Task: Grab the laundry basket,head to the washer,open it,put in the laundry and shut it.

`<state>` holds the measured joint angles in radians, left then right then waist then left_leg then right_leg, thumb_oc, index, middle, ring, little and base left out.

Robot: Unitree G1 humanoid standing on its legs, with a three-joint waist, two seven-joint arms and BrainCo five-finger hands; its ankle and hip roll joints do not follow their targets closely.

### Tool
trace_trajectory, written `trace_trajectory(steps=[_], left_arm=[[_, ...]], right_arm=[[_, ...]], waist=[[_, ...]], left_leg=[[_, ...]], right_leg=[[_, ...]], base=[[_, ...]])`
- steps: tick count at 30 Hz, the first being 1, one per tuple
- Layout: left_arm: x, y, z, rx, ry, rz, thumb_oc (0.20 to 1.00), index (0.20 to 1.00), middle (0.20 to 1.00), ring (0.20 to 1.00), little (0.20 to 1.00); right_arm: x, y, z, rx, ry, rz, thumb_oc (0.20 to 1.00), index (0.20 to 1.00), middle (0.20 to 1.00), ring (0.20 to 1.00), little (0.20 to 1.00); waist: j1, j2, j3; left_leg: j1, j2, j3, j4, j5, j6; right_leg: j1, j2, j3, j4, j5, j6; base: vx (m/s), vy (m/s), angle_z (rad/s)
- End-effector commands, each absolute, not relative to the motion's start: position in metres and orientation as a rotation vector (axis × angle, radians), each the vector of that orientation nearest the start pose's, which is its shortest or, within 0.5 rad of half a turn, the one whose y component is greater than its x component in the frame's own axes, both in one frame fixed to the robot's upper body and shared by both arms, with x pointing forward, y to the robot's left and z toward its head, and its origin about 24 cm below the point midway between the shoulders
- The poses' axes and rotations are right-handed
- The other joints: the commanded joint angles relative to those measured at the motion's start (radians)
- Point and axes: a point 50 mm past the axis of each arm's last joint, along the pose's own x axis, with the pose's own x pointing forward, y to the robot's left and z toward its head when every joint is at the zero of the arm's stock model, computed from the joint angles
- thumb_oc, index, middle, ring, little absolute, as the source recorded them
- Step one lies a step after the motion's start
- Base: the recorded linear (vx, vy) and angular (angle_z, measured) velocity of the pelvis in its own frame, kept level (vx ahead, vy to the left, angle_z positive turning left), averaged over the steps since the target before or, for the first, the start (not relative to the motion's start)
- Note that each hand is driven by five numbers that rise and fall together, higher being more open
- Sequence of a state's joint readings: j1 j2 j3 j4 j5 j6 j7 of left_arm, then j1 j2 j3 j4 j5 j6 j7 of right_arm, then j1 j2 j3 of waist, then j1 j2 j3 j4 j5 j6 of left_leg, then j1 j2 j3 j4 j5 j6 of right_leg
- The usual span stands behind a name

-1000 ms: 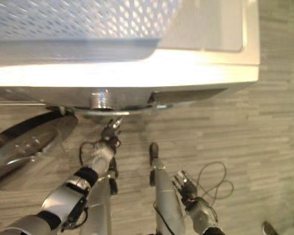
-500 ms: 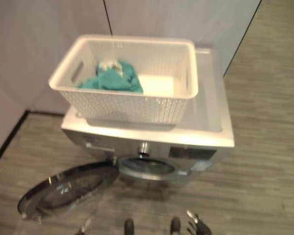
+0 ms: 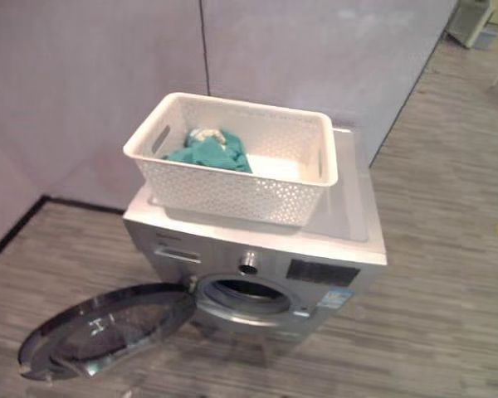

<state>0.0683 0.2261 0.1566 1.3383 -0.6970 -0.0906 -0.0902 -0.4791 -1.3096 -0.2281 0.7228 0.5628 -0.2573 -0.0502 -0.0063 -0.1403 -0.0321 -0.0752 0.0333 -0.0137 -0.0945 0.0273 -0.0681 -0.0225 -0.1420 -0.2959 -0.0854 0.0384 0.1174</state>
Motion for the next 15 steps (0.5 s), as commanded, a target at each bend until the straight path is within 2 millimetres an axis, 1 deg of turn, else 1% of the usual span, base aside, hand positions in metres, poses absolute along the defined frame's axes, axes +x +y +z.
trace_trajectory(steps=[1, 2, 3, 4, 5, 6, 7, 8, 9, 10, 11, 12, 13, 14, 15], left_arm=[[0.039, 0.270, -0.161, -0.457, 1.110, 0.756, 1.000, 1.000, 1.000, 1.000, 1.000], [0.037, 0.275, -0.159, -0.449, 1.117, 0.769, 1.000, 1.000, 1.000, 1.000, 1.000], [0.035, 0.277, -0.159, -0.444, 1.123, 0.778, 1.000, 1.000, 1.000, 1.000, 1.000], [0.035, 0.275, -0.159, -0.453, 1.123, 0.780, 1.000, 1.000, 1.000, 1.000, 1.000], [0.032, 0.279, -0.159, -0.435, 1.133, 0.776, 1.000, 1.000, 1.000, 1.000, 1.000], [0.031, 0.278, -0.159, -0.434, 1.144, 0.774, 1.000, 1.000, 1.000, 1.000, 1.000], [0.028, 0.279, -0.159, -0.419, 1.157, 0.770, 1.000, 1.000, 1.000, 1.000, 1.000], [0.028, 0.278, -0.159, -0.421, 1.161, 0.763, 1.000, 1.000, 1.000, 1.000, 1.000], [0.027, 0.279, -0.159, -0.418, 1.164, 0.761, 1.000, 1.000, 1.000, 1.000, 1.000], [0.027, 0.277, -0.159, -0.424, 1.165, 0.761, 1.000, 1.000, 1.000, 1.000, 1.000], [0.027, 0.276, -0.160, -0.423, 1.168, 0.751, 1.000, 1.000, 1.000, 1.000, 1.000], [0.028, 0.274, -0.160, -0.429, 1.167, 0.747, 1.000, 1.000, 1.000, 1.000, 1.000], [0.028, 0.273, -0.161, -0.428, 1.168, 0.743, 1.000, 1.000, 1.000, 1.000, 1.000], [0.029, 0.272, -0.161, -0.428, 1.165, 0.736, 1.000, 1.000, 1.000, 1.000, 1.000], [0.029, 0.272, -0.161, -0.429, 1.166, 0.737, 1.000, 1.000, 1.000, 1.000, 1.000]], right_arm=[[0.234, -0.426, 0.346, -0.731, -0.527, -0.656, 1.000, 1.000, 1.000, 1.000, 1.000], [0.247, -0.406, 0.361, -0.793, -0.552, -0.579, 1.000, 1.000, 1.000, 1.000, 1.000], [0.259, -0.389, 0.366, -0.841, -0.560, -0.496, 1.000, 1.000, 1.000, 1.000, 1.000], [0.262, -0.386, 0.369, -0.844, -0.565, -0.489, 1.000, 1.000, 1.000, 1.000, 1.000], [0.279, -0.360, 0.370, -0.939, -0.542, -0.341, 1.000, 1.000, 1.000, 1.000, 1.000], [0.292, -0.350, 0.373, -0.969, -0.522, -0.319, 1.000, 1.000, 1.000, 1.000, 1.000], [0.307, -0.335, 0.367, -1.052, -0.462, -0.233, 1.000, 1.000, 1.000, 1.000, 1.000], [0.316, -0.320, 0.370, -1.144, -0.442, -0.184, 1.000, 1.000, 1.000, 1.000, 1.000], [0.322, -0.313, 0.368, -1.183, -0.428, -0.158, 1.000, 1.000, 1.000, 1.000, 1.000], [0.323, -0.311, 0.370, -1.187, -0.430, -0.155, 1.000, 1.000, 1.000, 1.000, 1.000], [0.337, -0.278, 0.364, -1.326, -0.429, -0.027, 1.000, 1.000, 1.000, 1.000, 1.000], [0.338, -0.275, 0.364, -1.321, -0.439, -0.027, 1.000, 1.000, 1.000, 1.000, 1.000], [0.343, -0.257, 0.355, -1.390, -0.435, 0.053, 1.000, 1.000, 1.000, 1.000, 1.000], [0.344, -0.255, 0.350, -1.384, -0.437, 0.066, 1.000, 1.000, 1.000, 1.000, 1.000], [0.348, -0.253, 0.342, -1.402, -0.408, 0.091, 1.000, 1.000, 1.000, 1.000, 1.000]], waist=[[0.057, -0.024, 0.004], [0.065, -0.043, 0.004], [0.070, -0.049, 0.005], [0.060, -0.044, 0.003], [0.075, -0.057, 0.004], [0.082, -0.060, 0.004], [0.092, -0.060, 0.007], [0.098, -0.058, 0.006], [0.104, -0.060, 0.004], [0.101, -0.056, 0.004], [0.118, -0.049, 0.001], [0.120, -0.042, 0.000], [0.132, -0.040, 0.002], [0.132, -0.036, -0.001], [0.139, -0.035, -0.003]], left_leg=[[-0.038, 0.029, 0.021, 0.007, 0.032, -0.041], [-0.046, 0.028, 0.016, 0.007, 0.038, -0.040], [-0.044, 0.029, 0.017, 0.007, 0.034, -0.042], [-0.049, 0.026, 0.015, 0.007, 0.039, -0.040], [-0.049, 0.025, 0.012, 0.007, 0.040, -0.040], [-0.050, 0.022, 0.008, 0.007, 0.040, -0.039], [-0.045, 0.021, 0.009, 0.007, 0.040, -0.038], [-0.042, 0.020, 0.008, 0.007, 0.039, -0.036], [-0.041, 0.019, 0.008, 0.007, 0.038, -0.035], [-0.041, 0.019, 0.008, 0.007, 0.038, -0.035], [-0.037, 0.016, 0.005, 0.007, 0.038, -0.034], [-0.036, 0.016, 0.003, 0.007, 0.038, -0.033], [-0.030, 0.017, 0.000, 0.007, 0.036, -0.034], [-0.035, 0.015, -0.006, 0.007, 0.039, -0.033], [-0.036, 0.013, -0.012, 0.007, 0.040, -0.032]], right_leg=[[-0.018, -0.042, 0.011, -0.002, 0.092, 0.068], [-0.021, -0.044, 0.007, -0.002, 0.095, 0.067], [-0.016, -0.043, 0.008, -0.002, 0.091, 0.067], [-0.021, -0.045, 0.007, -0.002, 0.095, 0.067], [-0.017, -0.047, 0.006, -0.002, 0.094, 0.067], [-0.014, -0.049, 0.003, -0.002, 0.094, 0.067], [-0.009, -0.050, 0.003, -0.002, 0.094, 0.068], [-0.006, -0.051, 0.003, -0.002, 0.095, 0.069], [-0.005, -0.052, 0.000, -0.002, 0.094, 0.069], [-0.005, -0.053, 0.000, -0.002, 0.094, 0.069], [0.003, -0.054, -0.003, -0.002, 0.091, 0.069], [0.006, -0.054, -0.006, -0.002, 0.089, 0.069], [0.015, -0.054, -0.011, -0.002, 0.084, 0.068], [0.013, -0.056, -0.017, -0.002, 0.085, 0.068], [0.017, -0.057, -0.022, -0.002, 0.082, 0.067]], base=[[-0.01, 0.001, 0.26], [0.02, -0.005, 0.14], [-0.01, 0.006, 0.05], [0.00, 0.000, 0.00], [-0.01, 0.002, 0.05], [0.00, 0.000, 0.06], [0.01, 0.002, 0.10], [0.01, 0.010, 0.07], [0.01, 0.007, 0.09], [0.02, 0.020, 0.06], [0.02, 0.022, 0.10], [0.04, 0.019, 0.10], [0.03, 0.006, 0.16], [0.03, -0.005, 0.14], [0.02, -0.005, 0.13]])
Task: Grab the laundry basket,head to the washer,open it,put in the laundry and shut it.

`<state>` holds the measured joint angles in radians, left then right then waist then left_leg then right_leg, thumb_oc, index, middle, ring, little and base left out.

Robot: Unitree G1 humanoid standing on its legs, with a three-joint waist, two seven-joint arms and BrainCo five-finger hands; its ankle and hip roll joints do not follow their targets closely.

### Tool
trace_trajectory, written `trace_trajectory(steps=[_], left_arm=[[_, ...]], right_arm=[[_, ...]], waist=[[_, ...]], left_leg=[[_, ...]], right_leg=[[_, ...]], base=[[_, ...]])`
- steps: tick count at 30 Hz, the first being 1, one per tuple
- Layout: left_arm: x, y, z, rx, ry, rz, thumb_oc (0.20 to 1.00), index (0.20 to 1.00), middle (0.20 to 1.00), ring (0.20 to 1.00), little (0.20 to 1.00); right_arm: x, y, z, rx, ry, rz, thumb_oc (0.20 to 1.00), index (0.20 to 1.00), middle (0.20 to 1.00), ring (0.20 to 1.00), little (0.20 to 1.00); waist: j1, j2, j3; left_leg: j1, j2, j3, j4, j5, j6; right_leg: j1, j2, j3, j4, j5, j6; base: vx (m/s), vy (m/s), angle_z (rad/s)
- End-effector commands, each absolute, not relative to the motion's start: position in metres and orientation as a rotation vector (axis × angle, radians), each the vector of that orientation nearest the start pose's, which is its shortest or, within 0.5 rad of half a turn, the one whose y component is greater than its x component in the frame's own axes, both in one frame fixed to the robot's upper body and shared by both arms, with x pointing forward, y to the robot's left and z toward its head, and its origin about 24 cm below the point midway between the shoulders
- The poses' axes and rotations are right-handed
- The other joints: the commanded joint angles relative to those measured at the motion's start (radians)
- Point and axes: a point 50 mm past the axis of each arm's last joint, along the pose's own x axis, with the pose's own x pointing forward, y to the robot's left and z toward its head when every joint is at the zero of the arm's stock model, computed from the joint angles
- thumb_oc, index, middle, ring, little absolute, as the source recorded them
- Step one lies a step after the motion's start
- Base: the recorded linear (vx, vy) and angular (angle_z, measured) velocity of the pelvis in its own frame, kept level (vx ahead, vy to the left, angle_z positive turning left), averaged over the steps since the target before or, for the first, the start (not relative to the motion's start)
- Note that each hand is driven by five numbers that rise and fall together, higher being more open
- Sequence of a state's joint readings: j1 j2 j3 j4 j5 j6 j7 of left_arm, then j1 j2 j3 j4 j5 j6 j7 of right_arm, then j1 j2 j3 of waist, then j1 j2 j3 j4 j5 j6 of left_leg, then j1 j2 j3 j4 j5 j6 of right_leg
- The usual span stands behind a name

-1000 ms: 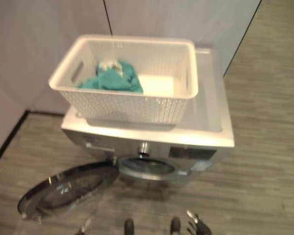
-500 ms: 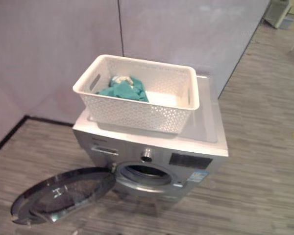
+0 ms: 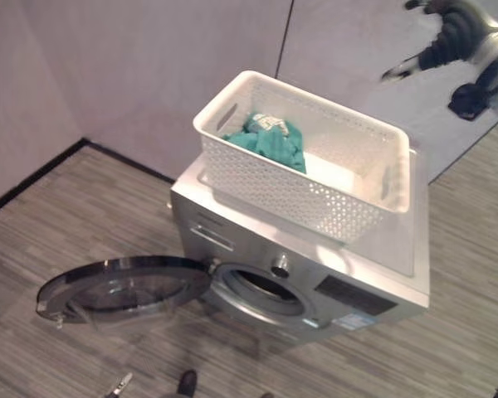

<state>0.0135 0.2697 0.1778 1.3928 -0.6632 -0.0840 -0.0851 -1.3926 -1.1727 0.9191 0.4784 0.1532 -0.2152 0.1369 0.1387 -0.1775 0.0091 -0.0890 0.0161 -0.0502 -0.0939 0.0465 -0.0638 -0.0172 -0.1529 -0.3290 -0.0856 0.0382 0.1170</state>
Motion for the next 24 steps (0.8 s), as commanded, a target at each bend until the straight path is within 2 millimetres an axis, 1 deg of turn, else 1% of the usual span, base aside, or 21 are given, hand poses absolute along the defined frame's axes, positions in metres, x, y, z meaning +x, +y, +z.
trace_trajectory(steps=[1, 3, 4, 6, 8, 9, 10, 11, 14, 19, 21, 24], left_arm=[[0.029, 0.272, -0.161, -0.426, 1.167, 0.731, 1.000, 1.000, 1.000, 1.000, 1.000], [0.027, 0.268, -0.162, -0.441, 1.171, 0.722, 1.000, 1.000, 1.000, 1.000, 1.000], [0.026, 0.266, -0.163, -0.501, 1.150, 0.759, 1.000, 1.000, 1.000, 1.000, 1.000], [0.024, 0.267, -0.163, -0.575, 1.111, 0.823, 1.000, 1.000, 1.000, 1.000, 1.000], [0.022, 0.266, -0.163, -0.590, 1.109, 0.835, 1.000, 1.000, 1.000, 1.000, 1.000], [0.023, 0.266, -0.163, -0.590, 1.109, 0.835, 1.000, 1.000, 1.000, 1.000, 1.000], [0.021, 0.267, -0.163, -0.599, 1.107, 0.846, 1.000, 1.000, 1.000, 1.000, 1.000], [0.020, 0.267, -0.163, -0.599, 1.109, 0.847, 1.000, 1.000, 1.000, 1.000, 1.000], [0.022, 0.262, -0.165, -0.602, 1.119, 0.828, 1.000, 1.000, 1.000, 1.000, 1.000], [0.025, 0.255, -0.166, -0.577, 1.139, 0.773, 1.000, 1.000, 1.000, 1.000, 1.000], [0.025, 0.253, -0.167, -0.568, 1.147, 0.761, 1.000, 1.000, 1.000, 1.000, 1.000], [0.028, 0.253, -0.167, -0.566, 1.146, 0.753, 1.000, 1.000, 1.000, 1.000, 1.000]], right_arm=[[0.349, -0.246, 0.337, -1.433, -0.404, 0.136, 1.000, 1.000, 1.000, 1.000, 1.000], [0.355, -0.245, 0.328, -1.444, -0.366, 0.156, 1.000, 1.000, 1.000, 1.000, 1.000], [0.360, -0.240, 0.316, -1.439, -0.339, 0.189, 1.000, 1.000, 1.000, 1.000, 1.000], [0.365, -0.230, 0.313, -1.480, -0.324, 0.229, 1.000, 1.000, 1.000, 1.000, 1.000], [0.371, -0.223, 0.307, -1.508, -0.312, 0.245, 1.000, 1.000, 1.000, 1.000, 1.000], [0.371, -0.222, 0.307, -1.508, -0.312, 0.245, 1.000, 1.000, 1.000, 1.000, 1.000], [0.375, -0.213, 0.306, -1.553, -0.317, 0.264, 1.000, 1.000, 1.000, 1.000, 1.000], [0.378, -0.200, 0.308, -1.648, -0.323, 0.285, 1.000, 1.000, 1.000, 1.000, 1.000], [0.382, -0.187, 0.315, -1.676, -0.356, 0.281, 1.000, 1.000, 1.000, 1.000, 1.000], [0.385, -0.178, 0.326, -1.705, -0.407, 0.223, 1.000, 1.000, 1.000, 1.000, 1.000], [0.385, -0.178, 0.328, -1.701, -0.416, 0.211, 1.000, 1.000, 1.000, 1.000, 1.000], [0.385, -0.176, 0.328, -1.746, -0.411, 0.216, 1.000, 1.000, 1.000, 1.000, 1.000]], waist=[[-0.002, 0.002, -0.045], [0.004, 0.008, -0.046], [0.012, 0.010, -0.045], [0.025, 0.009, -0.041], [0.031, 0.013, -0.034], [0.031, 0.014, -0.034], [0.036, 0.014, -0.031], [0.041, 0.011, -0.026], [0.041, 0.012, -0.020], [0.053, 0.005, -0.004], [0.057, 0.003, 0.000], [0.062, -0.001, 0.007]], left_leg=[[-0.022, 0.029, 0.019, 0.007, 0.021, -0.036], [-0.022, 0.026, 0.010, 0.007, 0.021, -0.035], [-0.022, 0.025, 0.006, 0.007, 0.021, -0.034], [-0.023, 0.026, 0.004, 0.007, 0.021, -0.033], [-0.023, 0.027, 0.006, 0.007, 0.023, -0.031], [-0.023, 0.027, 0.006, 0.007, 0.023, -0.031], [-0.024, 0.028, 0.009, 0.007, 0.023, -0.030], [-0.027, 0.030, 0.011, 0.007, 0.026, -0.030], [-0.039, 0.030, 0.006, 0.007, 0.030, -0.029], [-0.062, 0.022, -0.012, 0.007, 0.038, -0.022], [-0.068, 0.019, -0.017, 0.007, 0.040, -0.020], [-0.079, 0.014, -0.024, 0.007, 0.042, -0.019]], right_leg=[[0.014, -0.047, 0.009, -0.002, 0.081, 0.067], [0.020, -0.048, -0.001, -0.002, 0.078, 0.066], [0.022, -0.049, -0.004, -0.002, 0.076, 0.066], [0.020, -0.049, -0.005, -0.002, 0.076, 0.065], [0.016, -0.048, 0.001, -0.002, 0.078, 0.064], [0.016, -0.048, 0.001, -0.002, 0.078, 0.064], [0.014, -0.047, 0.003, -0.002, 0.078, 0.063], [0.007, -0.047, 0.005, -0.002, 0.080, 0.062], [-0.001, -0.046, 0.003, -0.002, 0.081, 0.061], [-0.011, -0.050, -0.008, -0.002, 0.088, 0.063], [-0.013, -0.052, -0.012, -0.002, 0.090, 0.063], [-0.017, -0.055, -0.018, -0.002, 0.092, 0.063]], base=[[0.02, -0.009, 0.06], [0.00, -0.004, 0.16], [0.00, -0.005, 0.15], [0.00, 0.000, 0.00], [0.00, 0.000, 0.00], [0.00, 0.000, 0.00], [0.00, 0.000, 0.00], [-0.03, -0.005, -0.03], [-0.02, -0.001, -0.04], [0.00, 0.005, 0.02], [0.00, 0.010, 0.03], [-0.01, 0.010, 0.06]])
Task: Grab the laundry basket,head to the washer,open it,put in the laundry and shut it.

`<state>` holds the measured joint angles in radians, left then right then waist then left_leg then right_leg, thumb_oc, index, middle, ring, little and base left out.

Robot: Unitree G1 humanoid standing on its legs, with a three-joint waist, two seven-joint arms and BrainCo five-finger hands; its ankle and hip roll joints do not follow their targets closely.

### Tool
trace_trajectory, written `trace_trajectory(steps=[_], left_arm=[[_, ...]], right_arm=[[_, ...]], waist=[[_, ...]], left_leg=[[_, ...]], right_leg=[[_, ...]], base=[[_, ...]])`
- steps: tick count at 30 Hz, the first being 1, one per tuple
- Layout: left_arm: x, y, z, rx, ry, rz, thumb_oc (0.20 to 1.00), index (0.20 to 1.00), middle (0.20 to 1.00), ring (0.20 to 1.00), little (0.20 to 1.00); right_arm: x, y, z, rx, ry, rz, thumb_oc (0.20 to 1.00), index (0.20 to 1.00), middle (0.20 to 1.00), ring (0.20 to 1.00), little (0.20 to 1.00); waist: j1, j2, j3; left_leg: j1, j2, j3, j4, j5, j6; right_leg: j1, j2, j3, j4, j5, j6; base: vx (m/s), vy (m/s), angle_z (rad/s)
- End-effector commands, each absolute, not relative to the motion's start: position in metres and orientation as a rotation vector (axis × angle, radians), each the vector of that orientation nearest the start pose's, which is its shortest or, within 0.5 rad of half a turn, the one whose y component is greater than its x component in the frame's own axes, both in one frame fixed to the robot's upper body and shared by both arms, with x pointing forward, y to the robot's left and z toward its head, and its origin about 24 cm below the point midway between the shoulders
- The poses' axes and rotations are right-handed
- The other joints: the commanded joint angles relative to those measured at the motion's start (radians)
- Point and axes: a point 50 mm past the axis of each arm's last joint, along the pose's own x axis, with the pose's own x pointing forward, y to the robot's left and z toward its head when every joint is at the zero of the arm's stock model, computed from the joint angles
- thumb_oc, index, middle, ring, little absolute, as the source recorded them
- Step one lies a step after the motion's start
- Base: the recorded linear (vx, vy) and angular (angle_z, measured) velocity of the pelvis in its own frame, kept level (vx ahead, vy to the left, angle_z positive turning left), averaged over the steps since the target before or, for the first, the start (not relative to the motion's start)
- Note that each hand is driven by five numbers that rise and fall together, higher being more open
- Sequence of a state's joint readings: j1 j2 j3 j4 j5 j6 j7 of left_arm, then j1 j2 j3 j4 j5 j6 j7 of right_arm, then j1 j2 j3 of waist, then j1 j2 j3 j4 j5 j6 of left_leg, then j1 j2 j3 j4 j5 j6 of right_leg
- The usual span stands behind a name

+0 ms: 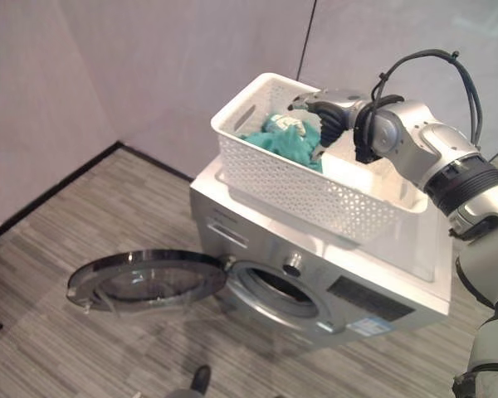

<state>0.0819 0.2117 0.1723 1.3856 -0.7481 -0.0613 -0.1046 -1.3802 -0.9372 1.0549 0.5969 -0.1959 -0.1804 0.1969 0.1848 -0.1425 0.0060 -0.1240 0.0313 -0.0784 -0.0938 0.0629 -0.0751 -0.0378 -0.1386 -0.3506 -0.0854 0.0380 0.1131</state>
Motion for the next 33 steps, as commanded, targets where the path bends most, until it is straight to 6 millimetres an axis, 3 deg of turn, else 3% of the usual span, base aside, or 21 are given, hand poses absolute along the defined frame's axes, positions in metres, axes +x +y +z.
trace_trajectory(steps=[1, 8, 13, 16, 21, 28, 29, 30, 31, 33], left_arm=[[0.030, 0.254, -0.166, -0.567, 1.140, 0.750, 1.000, 1.000, 1.000, 1.000, 1.000], [0.045, 0.255, -0.165, -0.571, 1.103, 0.738, 1.000, 1.000, 1.000, 1.000, 1.000], [0.059, 0.252, -0.164, -0.586, 1.071, 0.719, 1.000, 1.000, 1.000, 1.000, 1.000], [0.069, 0.249, -0.163, -0.600, 1.050, 0.680, 1.000, 1.000, 1.000, 1.000, 1.000], [0.079, 0.257, -0.159, -0.576, 1.026, 0.645, 1.000, 1.000, 1.000, 1.000, 1.000], [0.083, 0.256, -0.158, -0.575, 1.032, 0.631, 1.000, 1.000, 1.000, 1.000, 1.000], [0.083, 0.256, -0.158, -0.575, 1.035, 0.635, 1.000, 1.000, 1.000, 1.000, 1.000], [0.083, 0.256, -0.158, -0.575, 1.035, 0.635, 1.000, 1.000, 1.000, 1.000, 1.000], [0.082, 0.252, -0.160, -0.585, 1.042, 0.638, 1.000, 1.000, 1.000, 1.000, 1.000], [0.080, 0.248, -0.161, -0.592, 1.054, 0.642, 1.000, 1.000, 1.000, 1.000, 1.000]], right_arm=[[0.384, -0.174, 0.331, -1.794, -0.410, 0.217, 1.000, 1.000, 1.000, 1.000, 1.000], [0.376, -0.173, 0.341, -1.929, -0.448, 0.198, 1.000, 1.000, 1.000, 1.000, 1.000], [0.375, -0.163, 0.333, -2.037, -0.437, 0.264, 1.000, 1.000, 1.000, 1.000, 1.000], [0.377, -0.155, 0.320, -2.205, -0.340, 0.369, 1.000, 1.000, 1.000, 1.000, 1.000], [0.375, -0.153, 0.311, -2.237, -0.299, 0.439, 1.000, 1.000, 1.000, 1.000, 1.000], [0.378, -0.156, 0.300, -2.279, -0.246, 0.461, 1.000, 1.000, 1.000, 1.000, 1.000], [0.378, -0.156, 0.300, -2.280, -0.243, 0.458, 0.793, 0.793, 0.793, 0.793, 0.793], [0.378, -0.156, 0.300, -2.280, -0.243, 0.458, 0.652, 0.652, 0.652, 0.652, 0.652], [0.380, -0.156, 0.302, -2.280, -0.247, 0.434, 0.200, 0.200, 0.200, 0.200, 0.200], [0.380, -0.156, 0.302, -2.270, -0.246, 0.428, 0.200, 0.200, 0.200, 0.200, 0.200]], waist=[[0.018, -0.041, 0.018], [0.022, -0.046, 0.054], [0.021, -0.044, 0.078], [0.023, -0.049, 0.091], [0.017, -0.084, 0.093], [0.017, -0.084, 0.094], [0.016, -0.080, 0.094], [0.016, -0.080, 0.094], [0.015, -0.070, 0.095], [0.015, -0.054, 0.096]], left_leg=[[-0.052, -0.005, -0.003, 0.006, 0.028, -0.006], [-0.095, -0.013, -0.021, 0.006, 0.037, 0.000], [-0.114, -0.018, -0.016, 0.006, 0.038, 0.005], [-0.118, -0.020, -0.013, 0.006, 0.032, 0.006], [-0.121, -0.026, -0.017, 0.006, 0.030, 0.010], [-0.122, -0.029, -0.012, 0.006, 0.024, 0.015], [-0.121, -0.028, -0.011, 0.006, 0.023, 0.016], [-0.122, -0.028, -0.011, 0.006, 0.023, 0.016], [-0.121, -0.027, -0.007, 0.006, 0.022, 0.016], [-0.122, -0.027, -0.004, 0.006, 0.021, 0.016]], right_leg=[[0.001, -0.072, -0.002, -0.002, 0.095, 0.067], [-0.026, -0.074, -0.015, -0.002, 0.103, 0.071], [-0.043, -0.082, -0.012, -0.002, 0.109, 0.073], [-0.043, -0.087, -0.015, -0.002, 0.110, 0.073], [-0.038, -0.091, -0.028, -0.002, 0.110, 0.077], [-0.043, -0.098, -0.027, -0.002, 0.110, 0.080], [-0.045, -0.099, -0.026, -0.002, 0.110, 0.080], [-0.045, -0.099, -0.026, -0.002, 0.110, 0.080], [-0.048, -0.099, -0.022, -0.002, 0.111, 0.080], [-0.050, -0.099, -0.019, -0.002, 0.112, 0.079]], base=[[0.00, 0.011, 0.15], [-0.01, 0.023, 0.10], [0.02, 0.029, 0.06], [0.04, 0.023, -0.03], [0.03, 0.010, 0.00], [0.00, 0.000, 0.00], [0.00, 0.000, 0.00], [0.00, 0.005, -0.04], [-0.01, 0.007, -0.05], [-0.01, 0.002, -0.07]])
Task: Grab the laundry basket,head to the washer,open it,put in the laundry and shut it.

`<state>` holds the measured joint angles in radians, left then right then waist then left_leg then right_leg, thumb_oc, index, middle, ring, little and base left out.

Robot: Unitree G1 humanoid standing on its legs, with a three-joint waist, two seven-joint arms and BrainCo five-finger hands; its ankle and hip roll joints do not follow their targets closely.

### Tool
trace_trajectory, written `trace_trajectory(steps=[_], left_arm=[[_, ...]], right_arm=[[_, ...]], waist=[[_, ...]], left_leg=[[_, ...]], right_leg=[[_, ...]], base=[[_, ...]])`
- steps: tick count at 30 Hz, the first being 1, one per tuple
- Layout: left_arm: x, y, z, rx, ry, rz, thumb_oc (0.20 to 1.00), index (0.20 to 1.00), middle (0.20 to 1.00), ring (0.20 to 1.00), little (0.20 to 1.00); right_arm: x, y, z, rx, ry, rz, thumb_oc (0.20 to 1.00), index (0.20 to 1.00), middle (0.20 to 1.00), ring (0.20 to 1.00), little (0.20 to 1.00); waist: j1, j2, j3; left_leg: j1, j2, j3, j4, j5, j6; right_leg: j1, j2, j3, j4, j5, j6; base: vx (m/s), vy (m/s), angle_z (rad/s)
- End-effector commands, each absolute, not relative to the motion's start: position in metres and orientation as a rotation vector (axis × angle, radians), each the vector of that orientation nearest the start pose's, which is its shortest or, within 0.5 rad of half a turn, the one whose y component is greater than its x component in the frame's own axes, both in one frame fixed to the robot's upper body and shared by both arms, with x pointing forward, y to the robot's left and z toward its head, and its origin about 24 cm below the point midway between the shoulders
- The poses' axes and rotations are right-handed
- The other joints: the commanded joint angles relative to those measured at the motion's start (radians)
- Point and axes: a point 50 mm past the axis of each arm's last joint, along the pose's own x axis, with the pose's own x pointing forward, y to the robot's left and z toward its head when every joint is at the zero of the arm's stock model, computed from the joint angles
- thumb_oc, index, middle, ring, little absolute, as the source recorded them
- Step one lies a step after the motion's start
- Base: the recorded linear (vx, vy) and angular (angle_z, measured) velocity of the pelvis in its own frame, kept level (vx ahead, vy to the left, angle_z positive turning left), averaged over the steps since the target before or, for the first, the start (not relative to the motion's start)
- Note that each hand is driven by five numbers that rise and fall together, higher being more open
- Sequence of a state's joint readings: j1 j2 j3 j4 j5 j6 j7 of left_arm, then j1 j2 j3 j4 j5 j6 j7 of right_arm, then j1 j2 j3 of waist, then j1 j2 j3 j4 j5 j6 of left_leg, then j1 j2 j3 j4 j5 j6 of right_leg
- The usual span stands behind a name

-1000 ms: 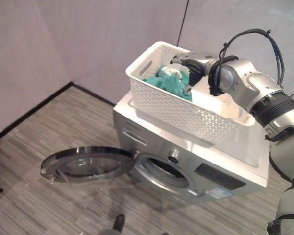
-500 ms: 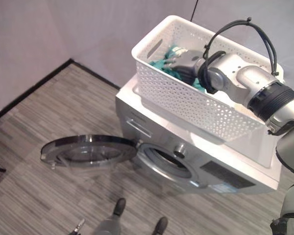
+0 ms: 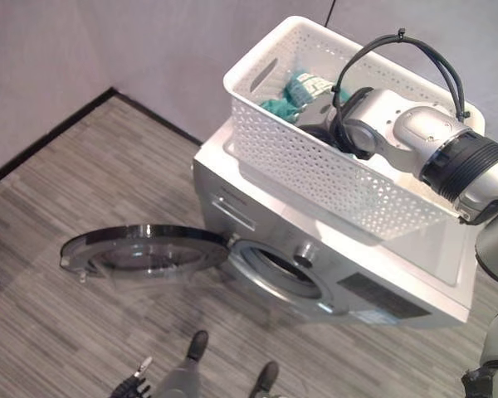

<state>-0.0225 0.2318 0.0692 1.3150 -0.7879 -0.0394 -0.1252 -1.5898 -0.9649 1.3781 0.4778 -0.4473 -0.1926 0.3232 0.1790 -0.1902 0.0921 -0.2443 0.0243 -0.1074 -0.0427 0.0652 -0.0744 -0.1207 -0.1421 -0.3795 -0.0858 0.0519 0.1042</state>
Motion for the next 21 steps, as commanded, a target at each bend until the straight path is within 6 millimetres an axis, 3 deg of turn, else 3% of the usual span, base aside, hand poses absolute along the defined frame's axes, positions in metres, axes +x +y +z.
trace_trajectory(steps=[1, 5, 7, 10, 16, 18, 21], left_arm=[[0.078, 0.246, -0.162, -0.597, 1.059, 0.645, 1.000, 1.000, 1.000, 1.000, 1.000], [0.078, 0.245, -0.163, -0.594, 1.063, 0.652, 1.000, 1.000, 1.000, 1.000, 1.000], [0.081, 0.245, -0.162, -0.576, 1.051, 0.657, 1.000, 1.000, 1.000, 1.000, 1.000], [0.084, 0.246, -0.161, -0.542, 1.045, 0.650, 1.000, 1.000, 1.000, 1.000, 1.000], [0.092, 0.241, -0.160, -0.507, 1.025, 0.602, 1.000, 1.000, 1.000, 1.000, 1.000], [0.099, 0.236, -0.159, -0.457, 1.025, 0.540, 1.000, 1.000, 1.000, 1.000, 1.000], [0.109, 0.227, -0.157, -0.379, 1.015, 0.439, 1.000, 1.000, 1.000, 1.000, 1.000]], right_arm=[[0.381, -0.154, 0.305, -2.272, -0.262, 0.408, 0.200, 0.200, 0.200, 0.200, 0.200], [0.382, -0.161, 0.314, -2.231, -0.290, 0.326, 0.200, 0.200, 0.200, 0.200, 0.200], [0.384, -0.177, 0.329, -2.041, -0.342, 0.176, 0.200, 0.200, 0.200, 0.200, 0.200], [0.391, -0.206, 0.331, -1.727, -0.319, 0.023, 0.200, 0.200, 0.200, 0.200, 0.200], [0.390, -0.247, 0.343, -1.378, -0.313, -0.213, 0.200, 0.200, 0.200, 0.200, 0.200], [0.387, -0.259, 0.351, -1.157, -0.355, -0.300, 0.200, 0.200, 0.200, 0.200, 0.200], [0.388, -0.259, 0.360, -0.883, -0.423, -0.347, 0.200, 0.200, 0.200, 0.200, 0.200]], waist=[[0.021, 0.000, 0.011], [0.016, 0.011, 0.008], [0.013, 0.023, 0.004], [0.019, 0.034, -0.011], [0.025, 0.050, -0.068], [0.025, 0.058, -0.084], [0.023, 0.066, -0.106]], left_leg=[[-0.001, -0.020, 0.025, -0.045, 0.018, 0.016], [-0.001, -0.022, 0.027, -0.045, 0.023, 0.018], [0.009, -0.019, 0.031, -0.045, 0.018, 0.017], [0.019, -0.021, 0.033, -0.045, 0.017, 0.017], [0.058, -0.020, 0.020, -0.045, 0.013, 0.008], [0.069, -0.019, 0.013, -0.045, 0.013, 0.007], [0.087, -0.017, 0.010, -0.045, 0.012, 0.006]], right_leg=[[0.033, -0.096, 0.010, -0.001, 0.098, 0.088], [0.031, -0.099, 0.012, -0.001, 0.103, 0.088], [0.039, -0.098, 0.013, -0.001, 0.100, 0.088], [0.052, -0.102, 0.009, -0.001, 0.099, 0.090], [0.108, -0.101, -0.011, -0.001, 0.076, 0.082], [0.125, -0.097, -0.019, -0.001, 0.068, 0.078], [0.144, -0.092, -0.021, -0.001, 0.060, 0.073]], base=[[-0.01, -0.003, -0.11], [-0.01, 0.004, -0.04], [0.00, 0.000, 0.00], [0.00, 0.000, 0.00], [0.01, -0.022, 0.00], [0.01, -0.028, 0.03], [-0.02, -0.025, 0.09]])
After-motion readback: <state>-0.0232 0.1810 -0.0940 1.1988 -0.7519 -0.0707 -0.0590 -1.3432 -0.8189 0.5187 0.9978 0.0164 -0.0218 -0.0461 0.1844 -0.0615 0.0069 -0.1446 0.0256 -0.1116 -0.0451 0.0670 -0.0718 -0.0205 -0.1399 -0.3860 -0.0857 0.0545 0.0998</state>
